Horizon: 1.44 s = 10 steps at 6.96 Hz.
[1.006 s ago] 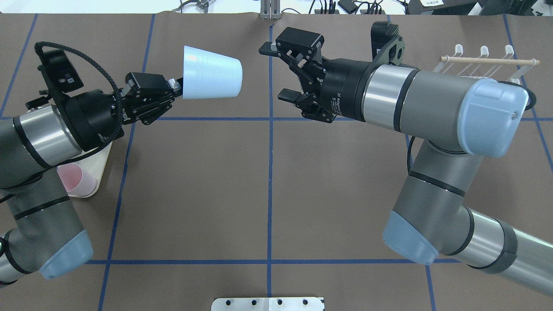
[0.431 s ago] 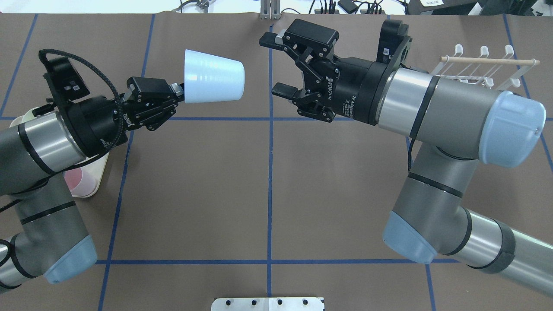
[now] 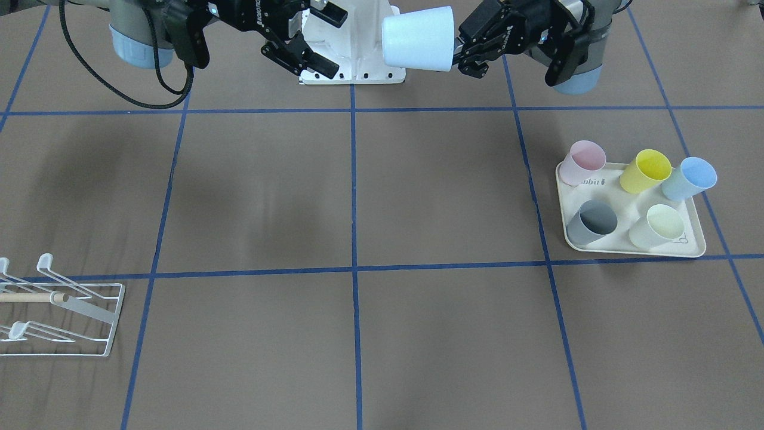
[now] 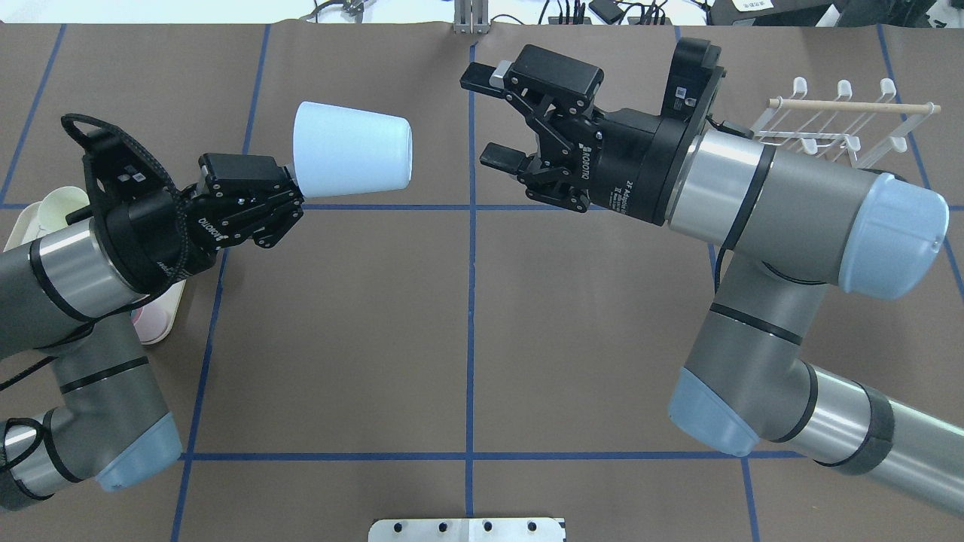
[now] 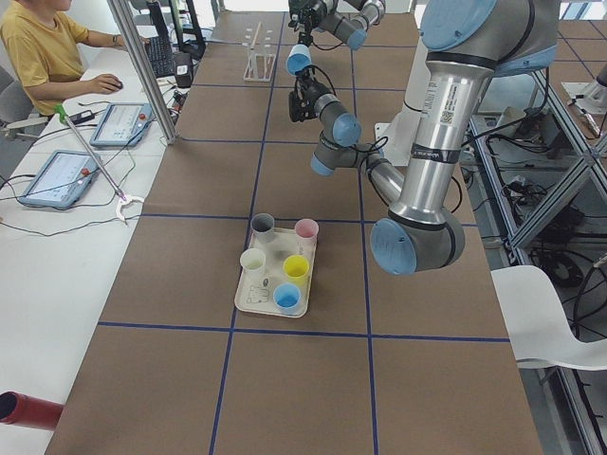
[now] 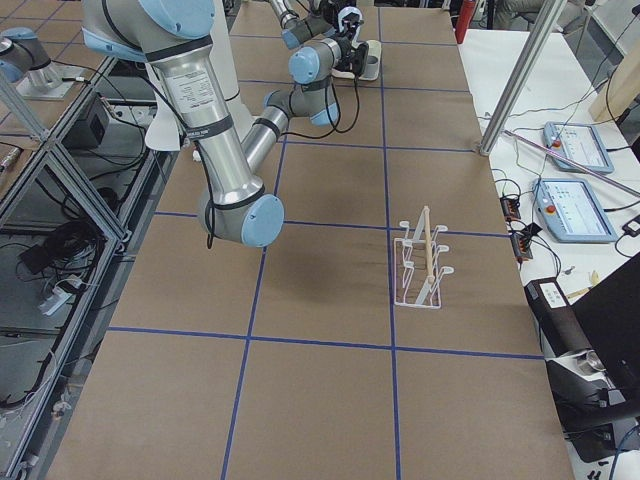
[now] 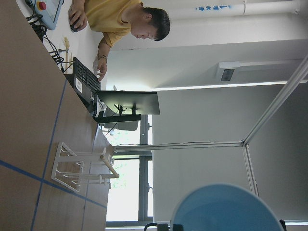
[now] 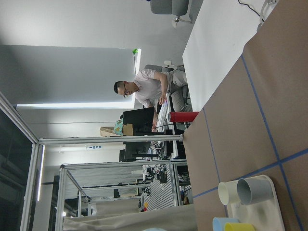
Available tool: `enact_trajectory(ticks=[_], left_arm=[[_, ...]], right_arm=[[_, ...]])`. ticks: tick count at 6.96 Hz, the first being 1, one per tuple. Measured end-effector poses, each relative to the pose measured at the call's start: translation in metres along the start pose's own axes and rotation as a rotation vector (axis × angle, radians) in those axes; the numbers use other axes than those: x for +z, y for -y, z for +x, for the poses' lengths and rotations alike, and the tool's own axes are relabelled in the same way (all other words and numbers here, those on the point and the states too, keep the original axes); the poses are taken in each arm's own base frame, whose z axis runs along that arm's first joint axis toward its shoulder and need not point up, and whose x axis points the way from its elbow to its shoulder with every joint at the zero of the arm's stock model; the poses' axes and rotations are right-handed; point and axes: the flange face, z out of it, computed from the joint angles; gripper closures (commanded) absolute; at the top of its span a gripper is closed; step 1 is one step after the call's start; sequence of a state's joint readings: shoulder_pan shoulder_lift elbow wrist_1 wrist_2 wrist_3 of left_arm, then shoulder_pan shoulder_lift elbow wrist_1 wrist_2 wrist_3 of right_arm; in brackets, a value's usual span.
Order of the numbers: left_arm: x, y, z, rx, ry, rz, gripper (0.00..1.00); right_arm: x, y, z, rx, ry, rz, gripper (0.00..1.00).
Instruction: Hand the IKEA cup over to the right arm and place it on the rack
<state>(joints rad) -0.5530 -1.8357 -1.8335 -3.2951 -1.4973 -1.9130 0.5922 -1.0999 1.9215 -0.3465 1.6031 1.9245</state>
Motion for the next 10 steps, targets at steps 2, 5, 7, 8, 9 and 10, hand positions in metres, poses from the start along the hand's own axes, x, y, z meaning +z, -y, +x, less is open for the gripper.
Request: enact_trajectory(ticks=[2,5,7,8,9,10], left_arm=[[0.000,-0.003,-0.004,0.007,0.032,-0.030,1.00],[0.020,-0.020,0.026,0.072,0.241,-0.087,1.00],[0.029,-0.023,0.062,0.154,0.416,-0.126,1.00],[0.037,-0.012,0.079,0.173,0.504,-0.146,1.00],[0.048,-0.001,0.093,0.190,0.583,-0.156,1.00],[0.061,0.004,0.103,0.207,0.646,-0.156,1.00]], right_arm=[[-0.008,0.007,0.012,-0.173,-0.038,-0.004,0.04],[-0.027,0.035,0.024,-0.386,-0.098,-0.002,0.04],[-0.038,0.045,0.031,-0.601,-0.120,-0.003,0.04],[-0.039,0.046,0.032,-0.732,-0.122,-0.012,0.03],[-0.039,0.046,0.031,-0.917,-0.120,-0.025,0.02],[-0.040,0.047,0.030,-1.090,-0.115,-0.023,0.02]])
